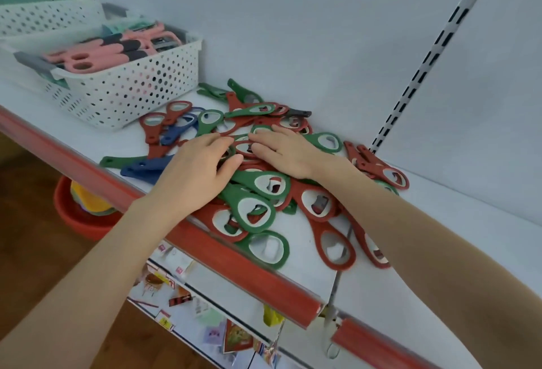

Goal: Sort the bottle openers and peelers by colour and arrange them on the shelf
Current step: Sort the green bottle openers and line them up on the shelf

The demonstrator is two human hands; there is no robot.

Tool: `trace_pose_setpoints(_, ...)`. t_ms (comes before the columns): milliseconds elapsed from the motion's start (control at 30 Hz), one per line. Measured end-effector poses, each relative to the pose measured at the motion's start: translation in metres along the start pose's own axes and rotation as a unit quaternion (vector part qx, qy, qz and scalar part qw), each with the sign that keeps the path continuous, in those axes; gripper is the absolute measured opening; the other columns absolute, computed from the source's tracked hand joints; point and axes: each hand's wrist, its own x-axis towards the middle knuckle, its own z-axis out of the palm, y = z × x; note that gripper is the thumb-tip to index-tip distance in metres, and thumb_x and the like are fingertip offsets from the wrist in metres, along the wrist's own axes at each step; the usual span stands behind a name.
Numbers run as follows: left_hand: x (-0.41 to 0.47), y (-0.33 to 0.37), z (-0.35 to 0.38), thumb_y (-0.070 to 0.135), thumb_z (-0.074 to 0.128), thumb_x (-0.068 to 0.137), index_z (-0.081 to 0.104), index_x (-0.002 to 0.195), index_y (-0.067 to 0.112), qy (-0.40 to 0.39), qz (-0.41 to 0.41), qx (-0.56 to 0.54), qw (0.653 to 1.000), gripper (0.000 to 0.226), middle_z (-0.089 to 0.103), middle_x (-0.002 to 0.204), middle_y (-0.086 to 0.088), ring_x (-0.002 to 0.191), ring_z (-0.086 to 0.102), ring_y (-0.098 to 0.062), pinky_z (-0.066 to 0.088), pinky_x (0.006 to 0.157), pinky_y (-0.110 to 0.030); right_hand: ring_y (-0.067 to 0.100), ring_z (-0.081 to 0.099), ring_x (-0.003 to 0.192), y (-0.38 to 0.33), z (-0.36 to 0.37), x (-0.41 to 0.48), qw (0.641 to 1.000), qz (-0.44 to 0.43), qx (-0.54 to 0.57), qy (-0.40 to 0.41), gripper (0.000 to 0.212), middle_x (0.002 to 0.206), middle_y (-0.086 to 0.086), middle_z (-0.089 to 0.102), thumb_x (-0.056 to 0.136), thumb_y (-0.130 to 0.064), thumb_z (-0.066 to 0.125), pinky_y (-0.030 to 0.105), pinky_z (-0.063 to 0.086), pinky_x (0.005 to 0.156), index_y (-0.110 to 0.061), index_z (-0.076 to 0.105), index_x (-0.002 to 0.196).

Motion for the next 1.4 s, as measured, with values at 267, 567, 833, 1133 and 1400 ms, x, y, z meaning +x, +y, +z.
trace_pose_setpoints(267,0.015,0.001,0.004,0.048,0.034,0.093,0.053,0.128,0.008,-0.023,-0.006,0.011,1.0,0.057,0.054,0.131,-0.011,0.119,0.049,-0.028,0.037,0.097,-0.038,0.029,0.053,0.113,0.044,-0.032,-0.006,0.971,0.09,0.017,0.221,0.029,0.119,0.015,0.061,0.097,-0.015,0.043,0.027,0.035,0.092,-0.001,0.059,0.117)
trace_pose_setpoints(567,0.029,-0.016,0.003,0.041,0.038,0.095,0.049,0.132,0.011,-0.06,0.053,-0.019,0.997,0.048,0.052,0.133,-0.008,0.121,0.047,-0.024,0.035,0.096,-0.032,0.025,0.059,0.099,0.037,-0.028,0.0,0.956,0.203,0.023,0.212,0.021,0.105,0.009,0.067,0.09,-0.013,0.052,0.026,0.042,0.077,-0.009,0.067,0.105)
trace_pose_setpoints(833,0.059,-0.018,-0.008,0.036,0.041,0.096,0.042,0.133,0.005,-0.044,0.013,-0.288,0.957,0.048,0.056,0.088,0.012,0.085,0.056,-0.007,0.04,0.07,-0.014,0.01,0.062,0.078,-0.034,-0.025,-0.043,0.883,0.246,0.176,0.36,0.013,0.084,0.0,0.067,0.088,-0.008,0.058,0.012,0.048,0.067,-0.008,0.069,0.093)
trace_pose_setpoints(1133,0.073,-0.013,-0.009,-0.007,0.033,0.094,0.041,0.108,0.007,-0.1,-0.207,-0.695,0.681,0.021,0.061,0.095,-0.014,0.079,0.067,-0.022,0.056,0.073,-0.04,0.005,0.061,0.08,-0.072,-0.015,-0.041,0.912,0.218,0.204,0.281,0.015,0.094,0.0,0.068,0.091,-0.013,0.056,0.005,0.045,0.07,-0.009,0.067,0.1)
trace_pose_setpoints(1400,0.075,-0.026,-0.01,-0.006,0.033,0.094,0.044,0.102,0.007,-0.058,-0.221,-0.69,0.687,0.019,0.06,0.082,-0.013,0.067,0.066,-0.02,0.056,0.053,-0.03,0.027,0.038,0.129,-0.019,0.003,0.013,0.963,0.248,-0.008,0.102,0.044,0.137,0.013,0.046,0.099,-0.03,0.036,0.034,0.028,0.106,-0.008,0.042,0.137)
